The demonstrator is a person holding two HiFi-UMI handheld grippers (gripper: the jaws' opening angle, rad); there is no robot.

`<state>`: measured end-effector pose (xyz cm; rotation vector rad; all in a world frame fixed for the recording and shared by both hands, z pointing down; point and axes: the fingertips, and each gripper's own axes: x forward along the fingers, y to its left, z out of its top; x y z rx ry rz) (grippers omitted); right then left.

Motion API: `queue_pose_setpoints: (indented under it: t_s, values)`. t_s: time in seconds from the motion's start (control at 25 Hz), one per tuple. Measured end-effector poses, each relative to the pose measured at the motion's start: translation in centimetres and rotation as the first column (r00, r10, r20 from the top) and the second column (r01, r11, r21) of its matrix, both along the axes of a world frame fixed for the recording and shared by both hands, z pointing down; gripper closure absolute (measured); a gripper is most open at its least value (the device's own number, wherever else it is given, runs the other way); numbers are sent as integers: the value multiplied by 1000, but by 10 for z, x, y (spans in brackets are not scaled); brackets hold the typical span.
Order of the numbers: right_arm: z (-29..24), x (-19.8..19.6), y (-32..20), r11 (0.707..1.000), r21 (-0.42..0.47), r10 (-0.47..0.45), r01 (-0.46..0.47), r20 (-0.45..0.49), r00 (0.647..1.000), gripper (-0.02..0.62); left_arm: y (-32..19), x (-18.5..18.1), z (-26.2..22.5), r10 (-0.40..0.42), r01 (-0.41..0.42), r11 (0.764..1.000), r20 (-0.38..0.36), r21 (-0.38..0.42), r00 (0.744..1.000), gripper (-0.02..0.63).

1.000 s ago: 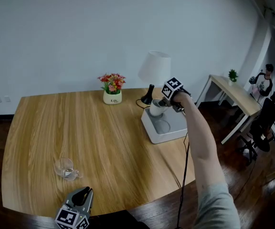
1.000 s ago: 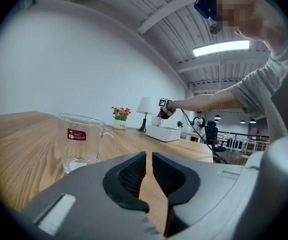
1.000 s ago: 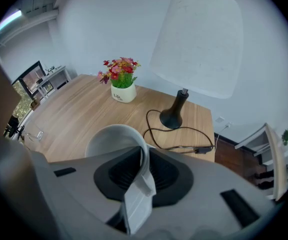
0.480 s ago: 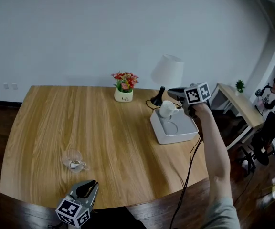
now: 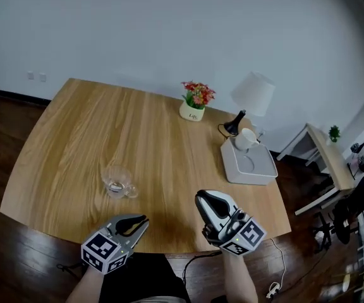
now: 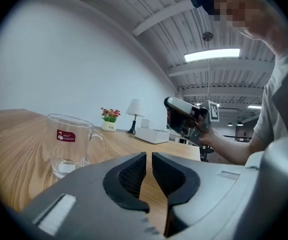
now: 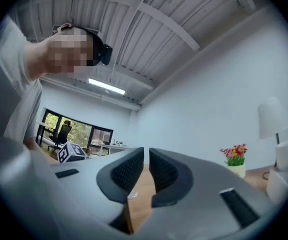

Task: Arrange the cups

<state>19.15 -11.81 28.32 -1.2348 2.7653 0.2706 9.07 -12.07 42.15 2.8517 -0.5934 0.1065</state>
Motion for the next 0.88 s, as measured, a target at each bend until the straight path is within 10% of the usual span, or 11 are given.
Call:
queue_pose_setpoints:
  t_s: [0.48, 0.88]
  values:
    - [70, -51, 28, 995, 42, 91, -88, -95, 991, 565, 24, -52, -35, -38, 41, 999, -243, 8, 969, 606]
    - [89, -75, 39, 999, 49, 26, -16, -214, 977, 565, 41, -104, -27, -117, 131, 990, -217, 52, 969, 606]
